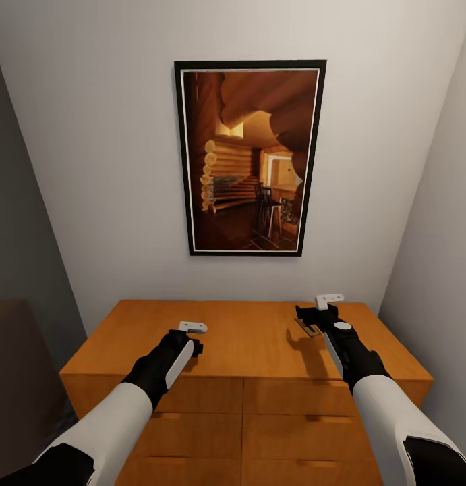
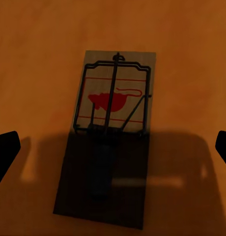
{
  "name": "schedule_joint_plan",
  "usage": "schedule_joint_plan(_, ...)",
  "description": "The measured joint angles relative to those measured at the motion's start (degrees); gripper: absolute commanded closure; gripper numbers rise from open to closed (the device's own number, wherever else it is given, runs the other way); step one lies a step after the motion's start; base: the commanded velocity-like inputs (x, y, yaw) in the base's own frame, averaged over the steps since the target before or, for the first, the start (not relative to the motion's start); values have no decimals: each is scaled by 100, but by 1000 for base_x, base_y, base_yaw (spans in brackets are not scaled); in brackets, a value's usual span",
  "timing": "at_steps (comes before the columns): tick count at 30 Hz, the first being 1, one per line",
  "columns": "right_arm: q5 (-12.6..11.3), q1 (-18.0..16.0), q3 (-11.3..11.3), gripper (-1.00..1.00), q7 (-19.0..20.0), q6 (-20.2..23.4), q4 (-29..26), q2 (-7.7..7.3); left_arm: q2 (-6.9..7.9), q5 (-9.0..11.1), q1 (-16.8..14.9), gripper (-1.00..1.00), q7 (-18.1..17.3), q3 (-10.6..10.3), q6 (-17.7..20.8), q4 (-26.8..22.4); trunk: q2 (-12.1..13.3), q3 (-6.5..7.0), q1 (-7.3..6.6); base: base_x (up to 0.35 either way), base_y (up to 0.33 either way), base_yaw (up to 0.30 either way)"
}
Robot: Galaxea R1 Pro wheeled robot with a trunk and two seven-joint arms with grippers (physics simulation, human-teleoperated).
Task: Take the four mousetraps from the cabinet in the bathroom and place them on the bathroom floor. Make sure all four end up on the same floor surface, and ensure that at least two of them are either under or directly next to the same bathroom sink.
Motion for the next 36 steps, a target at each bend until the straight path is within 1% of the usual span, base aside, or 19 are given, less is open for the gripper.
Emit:
schedule_joint_plan(17,0,1,1,-100,0,0,0,0,6,-2,0,-100,-30,-1,-1,0,-2,0,1,0,0,0)
schedule_joint_plan(28,0,1,0,-100,0,0,0,0,8,-6,-1,-100,-37,-3,-3,-1,-442,-198,242,0,0,0)
schedule_joint_plan(36,0,1,1,-100,15,0,0,0,12,4,-2,-100,-40,-4,0,-2,-444,-198,242,0,0,0)
